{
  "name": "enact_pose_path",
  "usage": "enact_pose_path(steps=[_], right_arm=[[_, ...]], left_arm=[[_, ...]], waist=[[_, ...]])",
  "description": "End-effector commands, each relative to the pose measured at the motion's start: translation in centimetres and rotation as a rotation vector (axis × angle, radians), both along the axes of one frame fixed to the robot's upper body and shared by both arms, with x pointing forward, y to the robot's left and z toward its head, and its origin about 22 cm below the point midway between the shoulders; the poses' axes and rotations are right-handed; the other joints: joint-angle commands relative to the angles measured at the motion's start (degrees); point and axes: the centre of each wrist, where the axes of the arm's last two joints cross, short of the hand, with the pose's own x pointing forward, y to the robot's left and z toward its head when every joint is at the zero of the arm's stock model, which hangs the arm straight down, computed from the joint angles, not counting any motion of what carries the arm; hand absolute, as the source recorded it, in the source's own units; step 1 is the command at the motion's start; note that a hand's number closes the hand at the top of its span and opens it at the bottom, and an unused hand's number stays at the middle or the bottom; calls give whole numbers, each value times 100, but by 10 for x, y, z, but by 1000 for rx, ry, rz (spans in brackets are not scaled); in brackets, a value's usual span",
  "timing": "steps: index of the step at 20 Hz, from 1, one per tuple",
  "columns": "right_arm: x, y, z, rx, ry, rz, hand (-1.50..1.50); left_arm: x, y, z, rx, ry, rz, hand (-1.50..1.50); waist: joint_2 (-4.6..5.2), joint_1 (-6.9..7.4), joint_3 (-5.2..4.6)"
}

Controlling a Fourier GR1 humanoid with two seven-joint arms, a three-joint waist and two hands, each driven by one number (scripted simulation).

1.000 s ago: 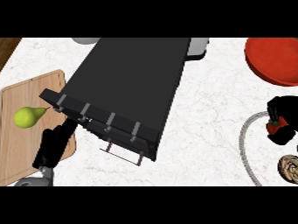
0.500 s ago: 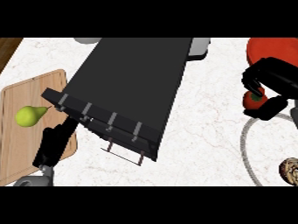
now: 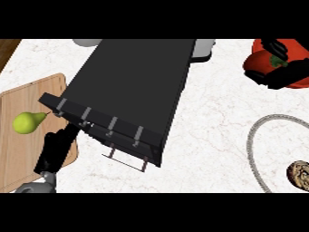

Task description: Pick the bell pepper from the placemat and place it in the tiered shelf

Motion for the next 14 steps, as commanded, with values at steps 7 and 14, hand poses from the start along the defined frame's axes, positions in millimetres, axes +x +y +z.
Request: enact_pose_path(steps=[7,14], right_arm=[[22,99,66,70,-32,-50,150],[53,164,49,24,-48,-57,150]], left_arm=[[-3,-9,7,19,-6,-22,0],[5,-4,10,5,-26,-32,0]], waist=[[16,49,0],[87,219,-3]])
